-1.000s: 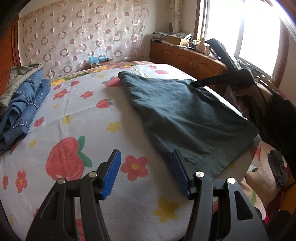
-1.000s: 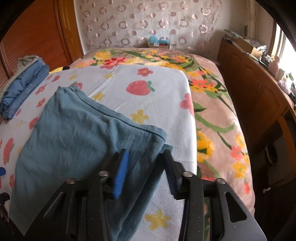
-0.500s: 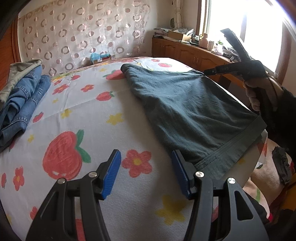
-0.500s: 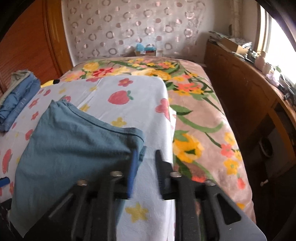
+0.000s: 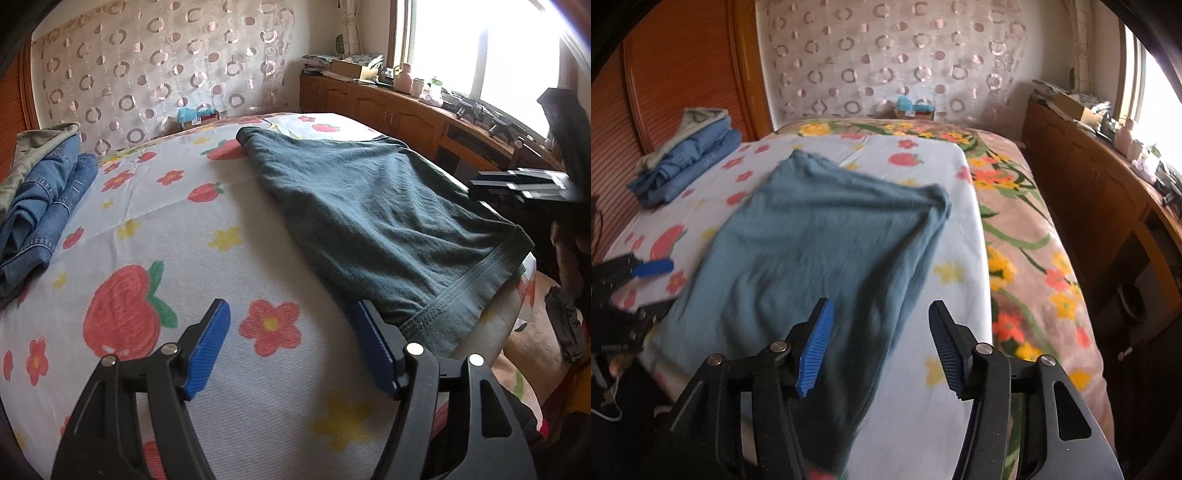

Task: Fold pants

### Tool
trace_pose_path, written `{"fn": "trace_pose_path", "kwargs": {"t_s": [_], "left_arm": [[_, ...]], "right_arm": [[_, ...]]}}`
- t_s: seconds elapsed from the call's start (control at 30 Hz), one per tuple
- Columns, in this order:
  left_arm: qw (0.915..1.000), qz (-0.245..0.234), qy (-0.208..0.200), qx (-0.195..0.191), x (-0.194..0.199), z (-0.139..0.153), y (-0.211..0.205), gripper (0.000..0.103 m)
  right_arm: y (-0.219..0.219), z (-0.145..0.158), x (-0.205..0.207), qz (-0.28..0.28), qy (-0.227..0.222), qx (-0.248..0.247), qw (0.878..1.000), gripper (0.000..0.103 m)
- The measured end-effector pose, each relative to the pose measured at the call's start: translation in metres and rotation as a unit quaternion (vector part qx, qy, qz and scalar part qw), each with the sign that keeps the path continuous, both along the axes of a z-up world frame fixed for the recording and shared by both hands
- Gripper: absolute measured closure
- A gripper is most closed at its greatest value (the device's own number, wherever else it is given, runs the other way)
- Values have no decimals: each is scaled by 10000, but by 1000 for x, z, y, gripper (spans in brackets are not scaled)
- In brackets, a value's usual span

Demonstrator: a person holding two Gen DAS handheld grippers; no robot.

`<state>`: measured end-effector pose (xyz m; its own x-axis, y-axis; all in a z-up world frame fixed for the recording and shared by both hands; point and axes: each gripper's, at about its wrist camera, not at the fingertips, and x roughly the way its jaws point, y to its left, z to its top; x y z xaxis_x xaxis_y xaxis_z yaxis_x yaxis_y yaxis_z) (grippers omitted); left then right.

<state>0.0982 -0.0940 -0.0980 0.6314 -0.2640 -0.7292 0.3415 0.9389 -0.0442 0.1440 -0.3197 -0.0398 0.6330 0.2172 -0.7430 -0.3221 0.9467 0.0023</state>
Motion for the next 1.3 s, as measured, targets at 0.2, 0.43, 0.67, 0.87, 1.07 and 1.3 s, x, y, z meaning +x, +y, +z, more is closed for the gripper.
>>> {"fn": "trace_pose_path", "kwargs": {"t_s": [0.2, 0.43, 0.67, 0.87, 1.07, 1.3], "left_arm": [[9994, 98, 138, -293, 1, 5, 6, 33], [9986, -209, -81, -478, -14, 28, -2, 33], [9980, -516, 102, -345, -16, 20, -22, 33], [9977, -562, 224, -309, -16, 13, -26, 33], [9981, -510, 222, -252, -16, 9, -24, 33], [9982, -481, 237, -266, -16, 8, -19, 33]], "right_arm": [[-6, 0, -26, -175, -39, 20, 9998, 44], [-18, -2, -50, -127, 92, 424, 9990, 44], [-16, -10, -60, 19, 260, 663, 9975, 79], [-10, -2, -66, 145, 98, 783, 9968, 95], [-6, 11, -74, 231, 16, 824, 9963, 95], [-10, -8, -74, 6, 157, 696, 9975, 93]]}}
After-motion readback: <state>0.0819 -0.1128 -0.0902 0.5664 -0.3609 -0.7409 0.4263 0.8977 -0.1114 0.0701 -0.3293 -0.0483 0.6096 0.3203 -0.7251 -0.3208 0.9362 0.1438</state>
